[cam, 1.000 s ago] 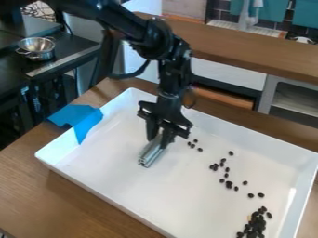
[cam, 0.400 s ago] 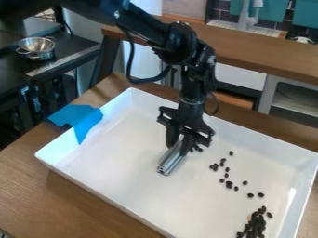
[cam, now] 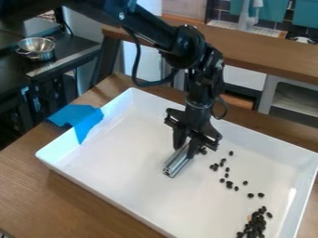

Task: Sweep into pile

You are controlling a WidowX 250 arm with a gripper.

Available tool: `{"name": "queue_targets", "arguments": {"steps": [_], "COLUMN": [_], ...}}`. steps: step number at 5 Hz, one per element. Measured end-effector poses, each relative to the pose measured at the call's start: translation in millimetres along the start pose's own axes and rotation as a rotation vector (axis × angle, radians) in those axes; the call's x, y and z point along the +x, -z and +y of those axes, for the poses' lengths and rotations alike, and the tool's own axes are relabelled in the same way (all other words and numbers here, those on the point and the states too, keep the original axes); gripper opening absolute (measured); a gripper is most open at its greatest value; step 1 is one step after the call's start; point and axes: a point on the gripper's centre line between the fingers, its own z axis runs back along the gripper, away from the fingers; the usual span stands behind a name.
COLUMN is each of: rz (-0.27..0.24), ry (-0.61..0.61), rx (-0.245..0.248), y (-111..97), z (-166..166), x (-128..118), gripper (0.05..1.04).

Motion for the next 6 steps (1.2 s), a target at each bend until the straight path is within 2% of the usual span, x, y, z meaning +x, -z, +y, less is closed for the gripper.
{"name": "queue_targets", "arguments": {"steps": [1,3,5,6], "rz": [-0.019,-0.058,-0.062,-0.061], "ry": [0.033,0.153,0.184,0.25], "rx": [-0.003,-0.018,-0.028,-0.06], "y": [-0.3,-3.9,-5.4,-10.3], "z": [-8.2,-50.2,-64.0,-99.1], "x": [-3.2,-10.6,-12.8,-23.0], "gripper": [0.354,0.354,0.354,0.354]}}
